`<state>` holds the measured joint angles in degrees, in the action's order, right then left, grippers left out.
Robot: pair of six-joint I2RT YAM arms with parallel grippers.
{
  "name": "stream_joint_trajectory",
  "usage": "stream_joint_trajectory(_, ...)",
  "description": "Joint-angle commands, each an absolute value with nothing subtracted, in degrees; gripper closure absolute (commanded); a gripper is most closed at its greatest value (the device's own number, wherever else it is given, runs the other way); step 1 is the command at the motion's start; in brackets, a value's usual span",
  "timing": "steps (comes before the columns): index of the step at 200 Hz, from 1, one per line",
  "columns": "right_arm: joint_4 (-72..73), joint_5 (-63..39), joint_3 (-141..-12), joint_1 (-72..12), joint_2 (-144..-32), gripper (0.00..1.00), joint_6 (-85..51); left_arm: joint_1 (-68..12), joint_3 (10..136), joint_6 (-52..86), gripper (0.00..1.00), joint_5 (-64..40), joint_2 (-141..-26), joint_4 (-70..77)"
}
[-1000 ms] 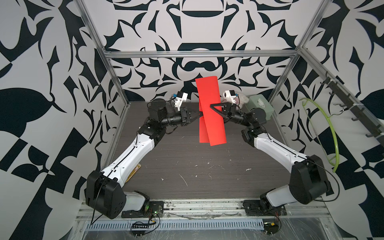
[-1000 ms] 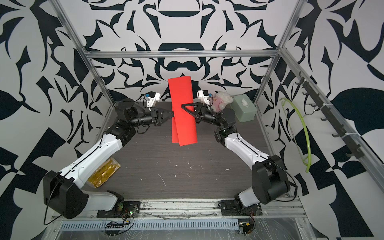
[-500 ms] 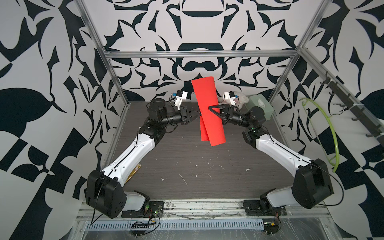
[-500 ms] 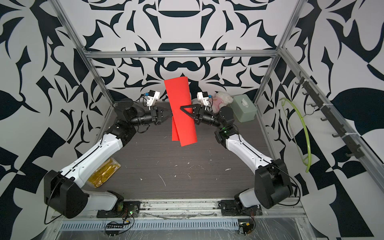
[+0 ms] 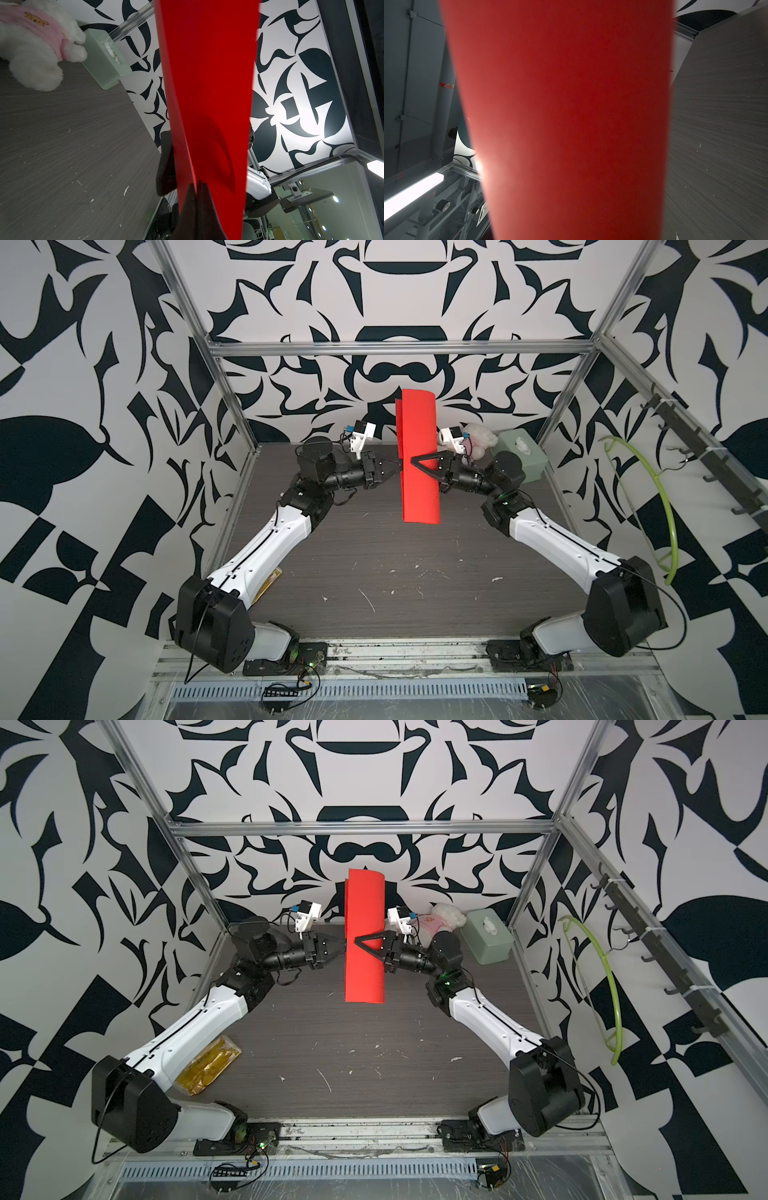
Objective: Fold the rectangular paper in half along the long edge
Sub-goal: Fold the paper.
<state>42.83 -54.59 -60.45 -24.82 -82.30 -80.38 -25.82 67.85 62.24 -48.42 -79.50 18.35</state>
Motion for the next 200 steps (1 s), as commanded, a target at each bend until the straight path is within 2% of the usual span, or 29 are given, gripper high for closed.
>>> stream_joint_trajectory(1,46.03,-55.86,-63.37,-25.31,-81.65,0.37,-79.43,-25.66,67.36,62.49,1.00,-48.59,-79.93,20.21)
stream_joint_trajectory(22,46.52,-56.08,-63.58,-25.31,-81.84,0.37,-79.54,-25.66,67.32,62.55,1.00,-48.63,-80.07,20.22)
stream_joint_trajectory(78,49.04,-57.04,-64.07,-25.31,-82.80,0.49,-81.39,-25.66,67.24,62.57,1.00,-48.94,-80.03,20.23)
stream_joint_trajectory(151,46.43,-60.84,-65.03,-24.83,-81.96,0.48,-80.33,-25.58,68.36,59.78,1.00,-48.70,-78.35,16.20)
stream_joint_trajectory(200,39.61,-63.05,-66.28,-24.70,-80.36,0.50,-75.22,-25.53,68.94,59.24,1.00,-48.76,-78.02,15.12)
